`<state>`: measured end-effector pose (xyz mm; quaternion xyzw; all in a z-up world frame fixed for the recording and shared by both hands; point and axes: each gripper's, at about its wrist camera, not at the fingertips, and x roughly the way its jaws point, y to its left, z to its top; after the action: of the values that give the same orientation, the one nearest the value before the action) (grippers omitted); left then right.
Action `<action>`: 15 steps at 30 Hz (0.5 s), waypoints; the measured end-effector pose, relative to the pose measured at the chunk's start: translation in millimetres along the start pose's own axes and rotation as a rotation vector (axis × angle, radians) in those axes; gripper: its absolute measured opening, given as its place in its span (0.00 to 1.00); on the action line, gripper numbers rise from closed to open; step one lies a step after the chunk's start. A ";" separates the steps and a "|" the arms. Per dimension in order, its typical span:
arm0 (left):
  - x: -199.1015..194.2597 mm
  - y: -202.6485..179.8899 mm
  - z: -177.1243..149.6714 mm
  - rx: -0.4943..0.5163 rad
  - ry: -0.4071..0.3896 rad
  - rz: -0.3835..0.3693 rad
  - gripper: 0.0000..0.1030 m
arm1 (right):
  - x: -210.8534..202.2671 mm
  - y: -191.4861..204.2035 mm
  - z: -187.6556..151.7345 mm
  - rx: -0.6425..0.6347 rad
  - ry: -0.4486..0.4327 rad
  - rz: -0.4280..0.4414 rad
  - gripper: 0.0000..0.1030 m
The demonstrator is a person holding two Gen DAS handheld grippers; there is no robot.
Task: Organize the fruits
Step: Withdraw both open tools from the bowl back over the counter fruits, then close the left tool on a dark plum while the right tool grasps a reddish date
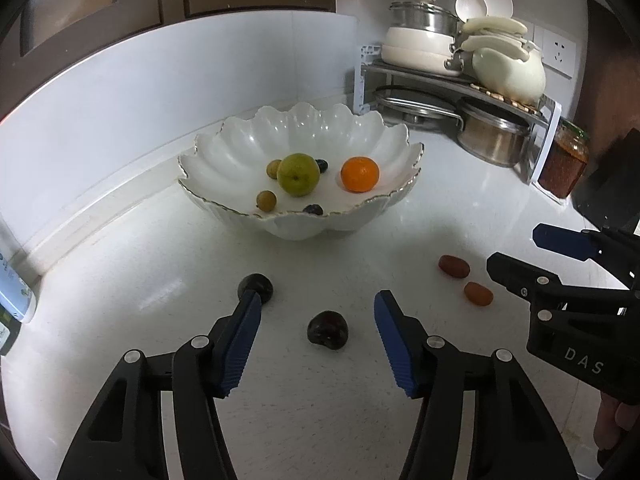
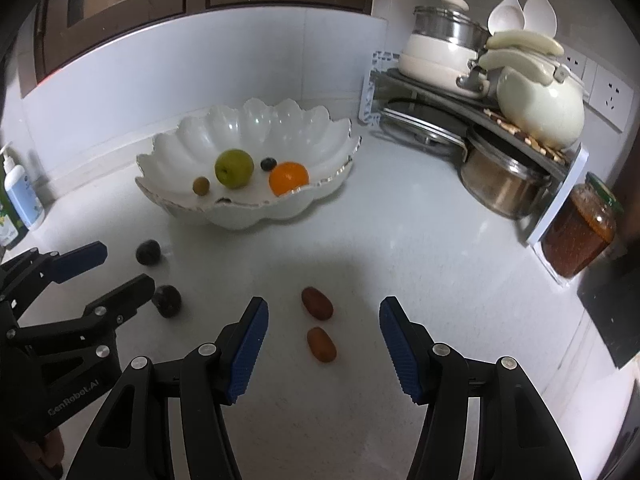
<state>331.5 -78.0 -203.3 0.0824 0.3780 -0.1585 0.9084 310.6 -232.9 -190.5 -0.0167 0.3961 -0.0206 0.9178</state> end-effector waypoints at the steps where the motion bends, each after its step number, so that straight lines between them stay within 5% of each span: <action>1: 1.7 -0.6 -0.7 0.002 0.002 -0.002 0.53 | 2.6 -0.5 -2.1 0.000 0.004 -0.001 0.58; 15: 29.3 -3.5 -12.3 0.012 0.058 -0.005 0.43 | 29.5 1.3 -17.1 0.002 0.055 0.006 0.57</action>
<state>341.6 -84.5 -233.0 0.0915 0.4037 -0.1605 0.8961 318.4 -233.4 -223.7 -0.0143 0.4211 -0.0188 0.9067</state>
